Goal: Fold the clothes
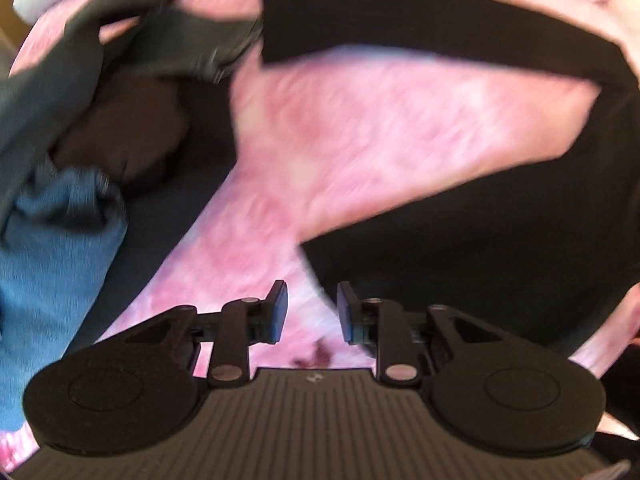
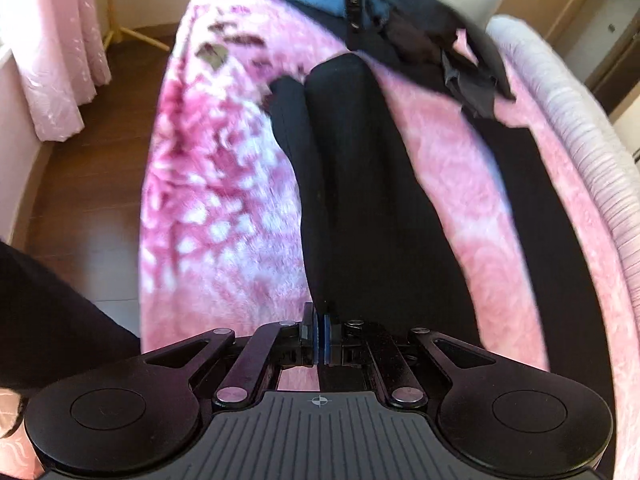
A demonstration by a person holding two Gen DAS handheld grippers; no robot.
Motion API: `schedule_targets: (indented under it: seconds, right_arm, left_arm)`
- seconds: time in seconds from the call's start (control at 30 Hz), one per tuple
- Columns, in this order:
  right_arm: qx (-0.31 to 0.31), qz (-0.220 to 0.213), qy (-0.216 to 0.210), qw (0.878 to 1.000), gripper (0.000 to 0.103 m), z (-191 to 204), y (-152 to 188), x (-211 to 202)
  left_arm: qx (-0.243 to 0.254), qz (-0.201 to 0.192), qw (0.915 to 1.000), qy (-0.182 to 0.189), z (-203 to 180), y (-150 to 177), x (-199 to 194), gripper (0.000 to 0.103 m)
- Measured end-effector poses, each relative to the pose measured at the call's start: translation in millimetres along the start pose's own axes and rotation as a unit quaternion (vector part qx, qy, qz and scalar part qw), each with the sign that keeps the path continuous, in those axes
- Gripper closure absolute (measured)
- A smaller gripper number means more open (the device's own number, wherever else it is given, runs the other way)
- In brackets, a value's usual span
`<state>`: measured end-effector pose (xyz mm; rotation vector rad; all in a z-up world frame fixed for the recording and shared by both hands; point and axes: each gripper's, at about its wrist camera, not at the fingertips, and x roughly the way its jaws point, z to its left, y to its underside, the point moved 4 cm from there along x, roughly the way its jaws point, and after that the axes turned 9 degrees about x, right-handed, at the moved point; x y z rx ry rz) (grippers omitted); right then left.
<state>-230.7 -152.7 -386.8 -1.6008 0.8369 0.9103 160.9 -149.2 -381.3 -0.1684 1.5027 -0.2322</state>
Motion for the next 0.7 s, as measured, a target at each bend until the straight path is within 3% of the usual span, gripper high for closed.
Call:
schedule_targets:
  seconds: [0.07,0.13,0.23,0.27,0.4,0.57,0.6,0.7]
  right_arm:
    - [0.004,0.011,-0.017,1.000,0.102,0.9,0.4,1.7]
    - [0.009,0.021,-0.035,0.999,0.099,1.7,0.5,0.6]
    - [0.046,0.006,-0.043,0.998,0.080,-16.9,-1.7,-16.1]
    - [0.060,0.000,-0.045,0.997,0.074,-24.0,-2.5,-22.3]
    - [0.114,-0.025,-0.051,0.992,0.065,-52.4,-5.8,-47.2]
    - [0.128,0.018,0.052,0.990,0.062,-144.6,21.6,-20.1]
    - [0.132,0.030,0.062,0.989,0.062,-162.8,27.2,-10.9]
    - [0.097,0.062,0.056,0.992,0.062,-199.3,36.5,16.1]
  left_arm:
    - [-0.006,0.006,1.0000,0.000,2.9,8.6,2.4,0.076]
    - [-0.022,-0.002,0.9996,0.018,2.9,15.8,0.0,0.065]
    - [-0.010,-0.023,0.9990,0.038,-8.0,10.4,-4.4,0.055]
    - [0.005,-0.026,0.9991,0.034,-11.9,4.8,-0.8,0.055]
    - [0.050,-0.025,0.9983,0.014,-13.8,-17.2,19.7,0.055]
    - [0.102,0.008,0.9942,0.035,-20.6,-20.2,52.6,0.074]
    - [0.111,0.006,0.9931,0.038,-23.5,-18.8,50.1,0.088]
    - [0.120,-0.009,0.9918,0.044,-27.4,-14.9,37.9,0.094]
